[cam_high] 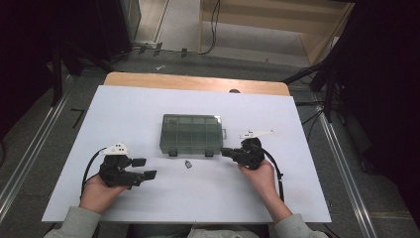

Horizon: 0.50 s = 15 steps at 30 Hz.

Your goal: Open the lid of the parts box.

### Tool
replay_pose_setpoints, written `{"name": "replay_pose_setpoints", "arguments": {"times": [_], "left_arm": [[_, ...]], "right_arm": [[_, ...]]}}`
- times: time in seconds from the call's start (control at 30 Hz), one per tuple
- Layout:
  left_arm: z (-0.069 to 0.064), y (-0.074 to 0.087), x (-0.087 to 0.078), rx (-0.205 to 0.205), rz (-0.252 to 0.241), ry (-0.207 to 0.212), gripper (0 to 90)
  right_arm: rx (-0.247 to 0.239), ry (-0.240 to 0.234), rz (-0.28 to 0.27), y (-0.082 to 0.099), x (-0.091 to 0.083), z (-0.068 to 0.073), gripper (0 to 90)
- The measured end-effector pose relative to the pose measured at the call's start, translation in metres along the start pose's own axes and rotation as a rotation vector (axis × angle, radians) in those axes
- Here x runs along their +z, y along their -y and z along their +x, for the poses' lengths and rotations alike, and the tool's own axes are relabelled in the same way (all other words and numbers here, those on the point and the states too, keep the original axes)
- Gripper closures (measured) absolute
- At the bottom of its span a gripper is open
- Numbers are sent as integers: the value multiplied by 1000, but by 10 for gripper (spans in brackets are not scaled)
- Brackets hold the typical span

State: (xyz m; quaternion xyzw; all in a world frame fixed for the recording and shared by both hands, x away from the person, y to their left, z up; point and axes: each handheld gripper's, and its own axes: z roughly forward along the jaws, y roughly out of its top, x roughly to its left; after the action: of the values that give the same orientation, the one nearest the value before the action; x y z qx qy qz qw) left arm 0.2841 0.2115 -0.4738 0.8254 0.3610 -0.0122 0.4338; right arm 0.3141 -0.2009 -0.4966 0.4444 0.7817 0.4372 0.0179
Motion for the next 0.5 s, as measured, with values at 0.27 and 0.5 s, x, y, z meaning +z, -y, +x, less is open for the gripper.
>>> {"name": "replay_pose_setpoints", "arguments": {"times": [0.27,0.5], "left_arm": [[0,0,0,0,0,-3,285],[0,0,0,1,0,-4,284]], "right_arm": [[-23,0,-26,-3,-2,2,862],[-39,-4,-29,-10,-2,2,862]]}}
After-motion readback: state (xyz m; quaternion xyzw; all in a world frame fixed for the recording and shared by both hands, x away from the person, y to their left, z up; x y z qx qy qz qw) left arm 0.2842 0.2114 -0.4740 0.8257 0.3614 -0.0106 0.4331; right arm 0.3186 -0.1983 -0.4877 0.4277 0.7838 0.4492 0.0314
